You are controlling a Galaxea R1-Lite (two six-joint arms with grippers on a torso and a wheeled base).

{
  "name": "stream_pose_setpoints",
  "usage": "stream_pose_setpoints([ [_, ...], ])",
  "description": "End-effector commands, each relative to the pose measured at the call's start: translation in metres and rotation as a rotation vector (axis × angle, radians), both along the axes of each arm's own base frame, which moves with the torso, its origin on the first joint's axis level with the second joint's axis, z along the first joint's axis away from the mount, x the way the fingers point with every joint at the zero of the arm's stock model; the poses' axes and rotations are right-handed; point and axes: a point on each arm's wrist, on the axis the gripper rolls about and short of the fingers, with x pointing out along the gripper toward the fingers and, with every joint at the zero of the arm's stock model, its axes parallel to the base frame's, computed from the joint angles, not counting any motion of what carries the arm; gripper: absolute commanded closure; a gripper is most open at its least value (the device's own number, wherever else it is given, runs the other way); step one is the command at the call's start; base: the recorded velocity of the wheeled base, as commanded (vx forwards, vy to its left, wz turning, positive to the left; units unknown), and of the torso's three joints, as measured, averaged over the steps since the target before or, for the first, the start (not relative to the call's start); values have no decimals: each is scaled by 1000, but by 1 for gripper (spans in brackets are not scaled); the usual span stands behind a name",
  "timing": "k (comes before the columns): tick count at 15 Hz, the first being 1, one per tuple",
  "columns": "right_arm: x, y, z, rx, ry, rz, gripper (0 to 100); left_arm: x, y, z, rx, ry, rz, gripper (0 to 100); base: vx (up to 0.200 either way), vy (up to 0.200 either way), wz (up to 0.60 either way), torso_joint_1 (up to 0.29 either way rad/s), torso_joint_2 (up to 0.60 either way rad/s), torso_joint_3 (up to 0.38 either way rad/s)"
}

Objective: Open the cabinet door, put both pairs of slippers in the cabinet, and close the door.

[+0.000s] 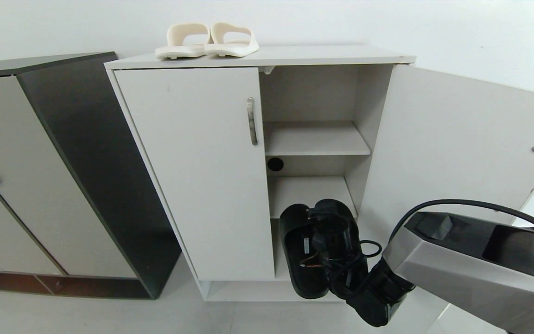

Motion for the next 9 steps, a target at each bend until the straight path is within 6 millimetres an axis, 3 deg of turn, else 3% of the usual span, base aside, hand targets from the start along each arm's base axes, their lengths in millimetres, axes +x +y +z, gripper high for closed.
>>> stream_pose_setpoints([
  [1, 0, 0, -6, -10, 10, -1, 100, 0, 0, 0, -1, 1, 0, 100, 0, 0, 0, 2, 2, -100],
  [5, 2, 1, -10, -15, 5, -33, 100, 0, 0, 0, -1, 2, 2, 100, 0, 0, 0, 2, -1, -173],
  [9, -1, 4, 8, 14, -146, -41, 100, 0, 0, 0, 1, 2, 0, 100, 0, 0, 0, 2, 1, -31],
])
